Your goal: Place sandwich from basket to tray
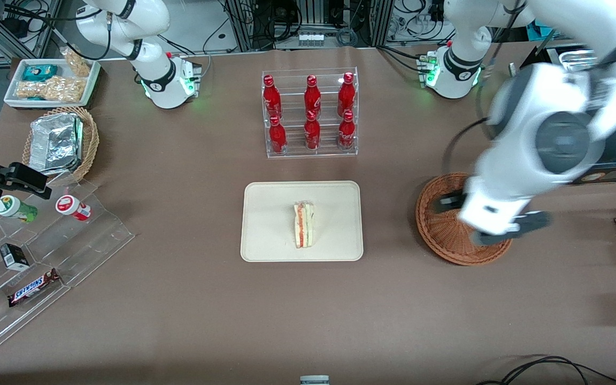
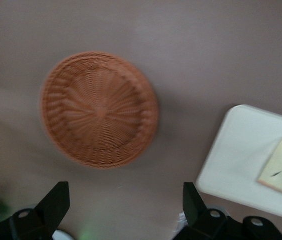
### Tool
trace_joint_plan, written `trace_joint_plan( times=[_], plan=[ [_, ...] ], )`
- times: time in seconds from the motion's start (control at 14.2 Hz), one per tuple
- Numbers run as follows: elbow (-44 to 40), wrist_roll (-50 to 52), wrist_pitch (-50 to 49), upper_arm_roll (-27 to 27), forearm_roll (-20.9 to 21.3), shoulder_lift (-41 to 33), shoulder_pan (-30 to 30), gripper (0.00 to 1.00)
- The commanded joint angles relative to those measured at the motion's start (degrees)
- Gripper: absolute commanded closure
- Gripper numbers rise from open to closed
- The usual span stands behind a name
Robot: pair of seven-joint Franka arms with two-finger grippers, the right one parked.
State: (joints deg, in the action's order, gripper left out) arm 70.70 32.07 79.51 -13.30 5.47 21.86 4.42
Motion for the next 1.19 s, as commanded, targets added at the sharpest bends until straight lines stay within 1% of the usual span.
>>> trace_joint_plan(
  times=[0.0,0.14,0.35,0.49,0.63,0.7,0.98,1.05,1.12],
  plan=[
    [4.18,-6.83,-3.56,-0.50,-0.90,-4.01,-5.89,0.00],
    [6.27,-7.54,-4.80,-0.50,-0.90,-6.81,-8.80,0.00],
    [11.02,-7.81,-4.36,-0.41,-0.46,-11.13,-9.86,0.00],
    [14.71,-12.70,-3.31,-0.33,-0.46,-14.81,-11.18,0.00],
    [15.25,-21.39,-3.48,-0.32,-0.64,-16.67,-12.67,0.00],
    [15.43,-22.91,-3.66,-0.32,-1.07,-18.15,-13.38,0.00],
    [14.90,-22.58,-3.22,-0.41,-2.66,-20.71,-13.65,0.00],
    [15.25,-22.31,-3.22,-0.50,-2.66,-21.07,-13.47,0.00],
    [15.43,-22.40,-3.30,-0.67,-1.35,-21.50,-12.78,0.00]
  ],
)
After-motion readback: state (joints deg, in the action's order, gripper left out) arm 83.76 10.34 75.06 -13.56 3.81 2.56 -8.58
